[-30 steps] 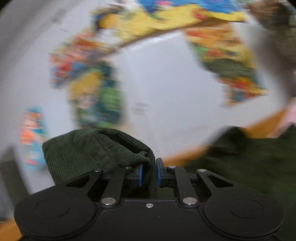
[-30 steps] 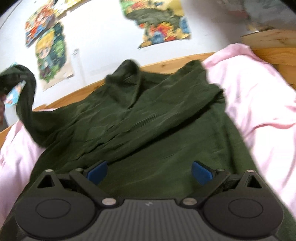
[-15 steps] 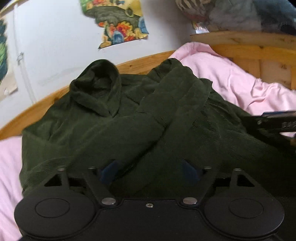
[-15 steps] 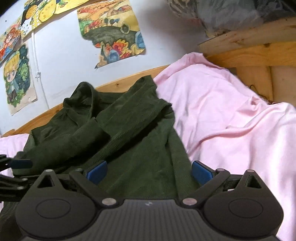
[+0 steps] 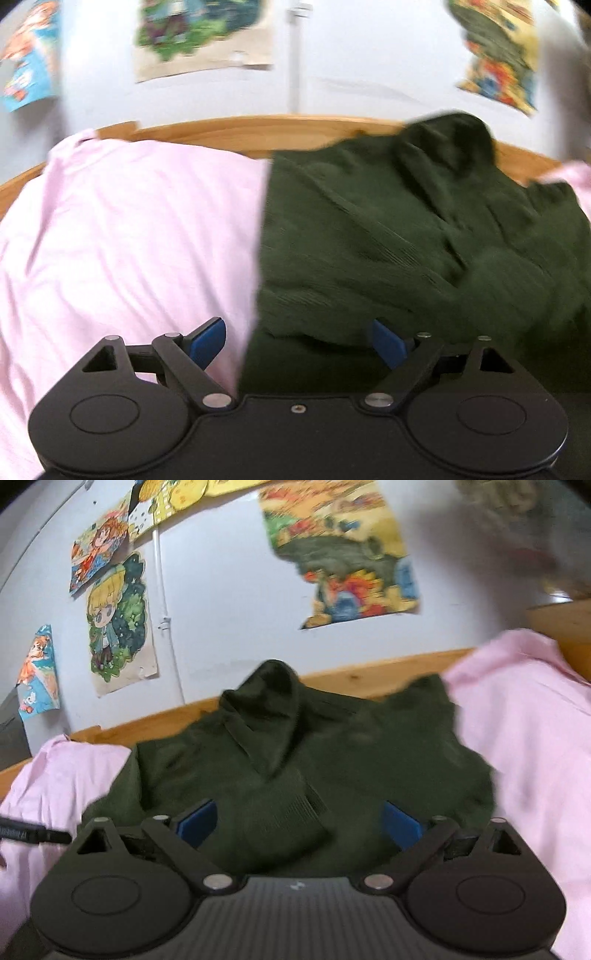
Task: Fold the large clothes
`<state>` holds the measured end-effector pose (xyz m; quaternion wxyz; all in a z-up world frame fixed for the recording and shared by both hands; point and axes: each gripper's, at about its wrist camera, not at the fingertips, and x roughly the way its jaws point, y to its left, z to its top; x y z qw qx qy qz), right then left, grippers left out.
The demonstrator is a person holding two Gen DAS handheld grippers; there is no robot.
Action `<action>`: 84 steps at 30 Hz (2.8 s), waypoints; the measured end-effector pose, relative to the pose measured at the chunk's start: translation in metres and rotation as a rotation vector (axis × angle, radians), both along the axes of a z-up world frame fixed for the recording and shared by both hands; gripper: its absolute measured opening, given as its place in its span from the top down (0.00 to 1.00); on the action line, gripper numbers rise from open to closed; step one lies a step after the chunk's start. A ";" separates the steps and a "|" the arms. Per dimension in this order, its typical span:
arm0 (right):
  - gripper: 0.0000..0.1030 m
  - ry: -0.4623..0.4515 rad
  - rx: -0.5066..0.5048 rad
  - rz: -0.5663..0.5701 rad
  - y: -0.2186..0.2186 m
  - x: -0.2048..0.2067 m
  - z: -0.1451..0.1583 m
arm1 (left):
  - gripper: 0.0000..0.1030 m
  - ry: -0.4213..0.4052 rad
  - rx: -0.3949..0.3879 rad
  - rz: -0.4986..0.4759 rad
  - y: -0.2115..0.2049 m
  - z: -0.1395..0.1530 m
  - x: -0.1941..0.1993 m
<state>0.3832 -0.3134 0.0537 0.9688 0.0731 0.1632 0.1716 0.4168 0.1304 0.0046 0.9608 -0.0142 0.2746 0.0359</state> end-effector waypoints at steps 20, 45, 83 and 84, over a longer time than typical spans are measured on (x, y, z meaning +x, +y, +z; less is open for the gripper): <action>0.78 0.174 -0.404 0.260 0.035 -0.089 -0.043 | 0.17 -0.039 -0.094 0.048 0.040 -0.005 0.014; 0.45 0.268 -0.230 0.181 0.033 -0.025 -0.047 | 0.68 0.295 -0.111 -0.095 -0.058 0.007 0.159; 0.13 0.054 -0.525 -0.021 0.059 0.035 -0.071 | 0.51 0.084 0.074 -0.004 0.023 -0.043 0.062; 0.13 0.060 -0.523 -0.018 0.058 0.037 -0.072 | 0.52 0.078 0.067 -0.007 0.024 -0.043 0.061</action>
